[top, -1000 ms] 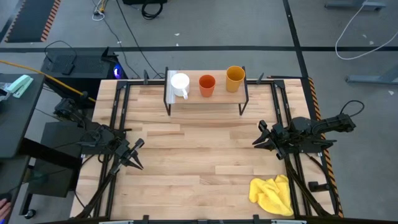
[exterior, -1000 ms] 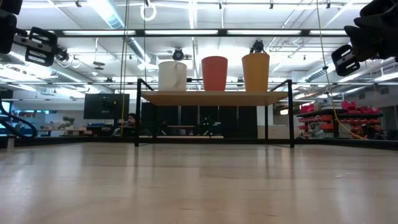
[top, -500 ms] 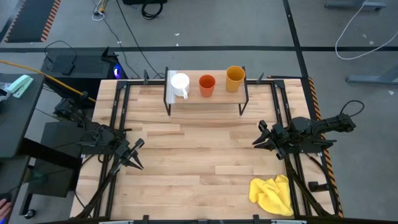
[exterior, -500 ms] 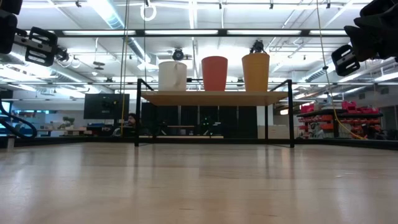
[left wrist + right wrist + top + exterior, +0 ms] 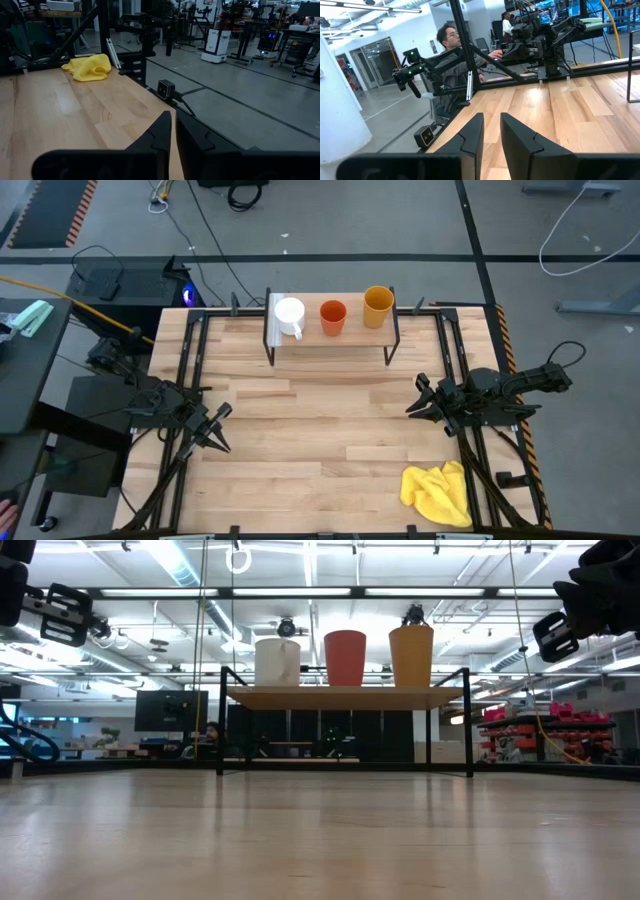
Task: Stack small to large cups/mugs on shelf
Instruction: Return to Home Position
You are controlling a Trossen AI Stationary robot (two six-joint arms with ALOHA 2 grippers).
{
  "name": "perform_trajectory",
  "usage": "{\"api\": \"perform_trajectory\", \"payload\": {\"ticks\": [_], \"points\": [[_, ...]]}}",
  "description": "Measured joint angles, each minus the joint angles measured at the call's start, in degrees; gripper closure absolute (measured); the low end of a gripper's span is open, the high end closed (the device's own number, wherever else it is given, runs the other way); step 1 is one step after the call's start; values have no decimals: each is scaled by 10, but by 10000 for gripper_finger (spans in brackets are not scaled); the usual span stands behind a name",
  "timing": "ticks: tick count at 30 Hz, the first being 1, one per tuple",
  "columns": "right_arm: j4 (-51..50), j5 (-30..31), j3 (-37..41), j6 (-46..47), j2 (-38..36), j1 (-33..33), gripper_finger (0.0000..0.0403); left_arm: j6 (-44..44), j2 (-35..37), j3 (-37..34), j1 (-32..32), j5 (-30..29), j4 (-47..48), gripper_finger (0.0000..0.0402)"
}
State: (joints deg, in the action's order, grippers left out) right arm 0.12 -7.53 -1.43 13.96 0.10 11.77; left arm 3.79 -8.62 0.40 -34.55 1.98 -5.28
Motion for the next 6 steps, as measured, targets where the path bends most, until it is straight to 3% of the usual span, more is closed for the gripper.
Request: {"api": "perform_trajectory", "payload": {"ticks": [6], "points": [[0,0,0,0,0,0,331,0,0,0,0,0,0,367]]}}
